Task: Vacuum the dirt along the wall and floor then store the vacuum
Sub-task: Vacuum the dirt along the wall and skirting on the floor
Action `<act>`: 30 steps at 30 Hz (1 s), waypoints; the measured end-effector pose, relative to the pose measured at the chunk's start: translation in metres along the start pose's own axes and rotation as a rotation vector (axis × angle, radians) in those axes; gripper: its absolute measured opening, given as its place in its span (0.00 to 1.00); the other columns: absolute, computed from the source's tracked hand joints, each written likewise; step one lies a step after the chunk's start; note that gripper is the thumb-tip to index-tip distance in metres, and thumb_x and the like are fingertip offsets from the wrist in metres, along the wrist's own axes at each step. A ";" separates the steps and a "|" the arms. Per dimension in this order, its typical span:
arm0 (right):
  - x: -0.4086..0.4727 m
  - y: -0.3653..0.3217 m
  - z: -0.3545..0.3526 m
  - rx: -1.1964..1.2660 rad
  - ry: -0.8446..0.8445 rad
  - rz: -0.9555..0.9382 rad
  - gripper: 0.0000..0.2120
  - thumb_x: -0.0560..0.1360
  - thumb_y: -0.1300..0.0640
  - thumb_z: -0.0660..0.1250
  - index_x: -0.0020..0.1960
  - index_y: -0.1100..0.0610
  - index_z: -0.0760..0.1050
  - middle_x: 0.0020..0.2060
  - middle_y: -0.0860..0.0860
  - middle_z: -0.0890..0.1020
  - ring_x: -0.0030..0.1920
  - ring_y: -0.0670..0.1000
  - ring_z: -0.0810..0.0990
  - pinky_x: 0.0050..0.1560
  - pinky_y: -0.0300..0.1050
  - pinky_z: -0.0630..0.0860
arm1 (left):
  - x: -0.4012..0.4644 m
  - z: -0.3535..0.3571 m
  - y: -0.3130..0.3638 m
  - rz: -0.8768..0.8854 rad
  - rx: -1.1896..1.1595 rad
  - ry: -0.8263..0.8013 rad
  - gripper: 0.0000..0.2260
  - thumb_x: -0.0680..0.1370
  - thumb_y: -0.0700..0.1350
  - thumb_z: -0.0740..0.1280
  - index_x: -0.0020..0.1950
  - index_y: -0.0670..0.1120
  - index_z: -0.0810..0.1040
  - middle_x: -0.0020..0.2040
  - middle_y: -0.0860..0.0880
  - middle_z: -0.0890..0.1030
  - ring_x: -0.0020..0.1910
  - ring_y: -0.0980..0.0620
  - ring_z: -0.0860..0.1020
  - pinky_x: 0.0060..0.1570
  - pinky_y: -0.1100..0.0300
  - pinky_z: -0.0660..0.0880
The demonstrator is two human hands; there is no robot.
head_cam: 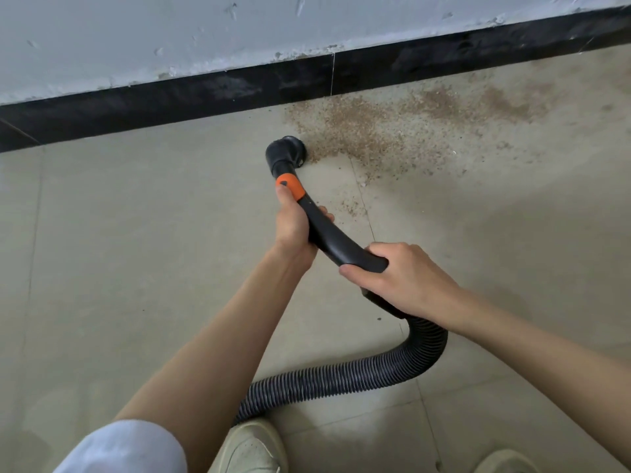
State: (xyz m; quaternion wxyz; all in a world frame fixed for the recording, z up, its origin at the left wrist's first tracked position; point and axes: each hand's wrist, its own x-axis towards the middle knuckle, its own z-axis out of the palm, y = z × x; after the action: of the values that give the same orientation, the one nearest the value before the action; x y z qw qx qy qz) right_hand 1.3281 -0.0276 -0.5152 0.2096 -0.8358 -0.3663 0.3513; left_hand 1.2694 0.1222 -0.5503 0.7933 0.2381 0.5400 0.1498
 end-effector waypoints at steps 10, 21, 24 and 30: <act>-0.003 0.026 -0.015 0.108 0.120 0.125 0.25 0.68 0.34 0.65 0.38 0.58 0.74 0.34 0.53 0.82 0.38 0.56 0.80 0.41 0.55 0.77 | 0.012 0.054 -0.010 -0.029 0.152 -0.077 0.25 0.80 0.62 0.52 0.55 0.41 0.70 0.34 0.45 0.74 0.31 0.49 0.75 0.33 0.57 0.74; -0.026 -0.013 0.012 0.023 -0.146 -0.079 0.19 0.72 0.39 0.68 0.42 0.55 0.75 0.32 0.48 0.82 0.34 0.49 0.79 0.35 0.44 0.72 | -0.044 -0.039 -0.006 0.136 0.026 0.183 0.23 0.80 0.62 0.52 0.59 0.43 0.68 0.36 0.46 0.75 0.33 0.50 0.76 0.37 0.57 0.74; -0.039 -0.006 0.017 0.069 -0.211 -0.028 0.17 0.72 0.39 0.68 0.42 0.54 0.76 0.32 0.46 0.83 0.34 0.47 0.79 0.35 0.43 0.72 | -0.058 -0.046 -0.020 0.105 0.076 0.201 0.21 0.81 0.60 0.51 0.54 0.43 0.69 0.36 0.45 0.75 0.33 0.50 0.77 0.37 0.57 0.75; -0.038 -0.012 0.021 0.158 -0.210 -0.053 0.17 0.72 0.40 0.68 0.42 0.55 0.78 0.34 0.48 0.84 0.36 0.49 0.81 0.39 0.48 0.77 | -0.056 -0.048 -0.010 0.118 0.109 0.240 0.23 0.80 0.61 0.53 0.59 0.41 0.68 0.37 0.45 0.76 0.34 0.50 0.77 0.35 0.58 0.74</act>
State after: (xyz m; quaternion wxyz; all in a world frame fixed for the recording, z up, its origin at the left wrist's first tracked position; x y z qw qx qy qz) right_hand 1.2885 -0.0468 -0.5055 0.2446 -0.7654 -0.3793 0.4587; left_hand 1.2041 0.0958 -0.5261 0.6988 0.2924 0.6234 0.1940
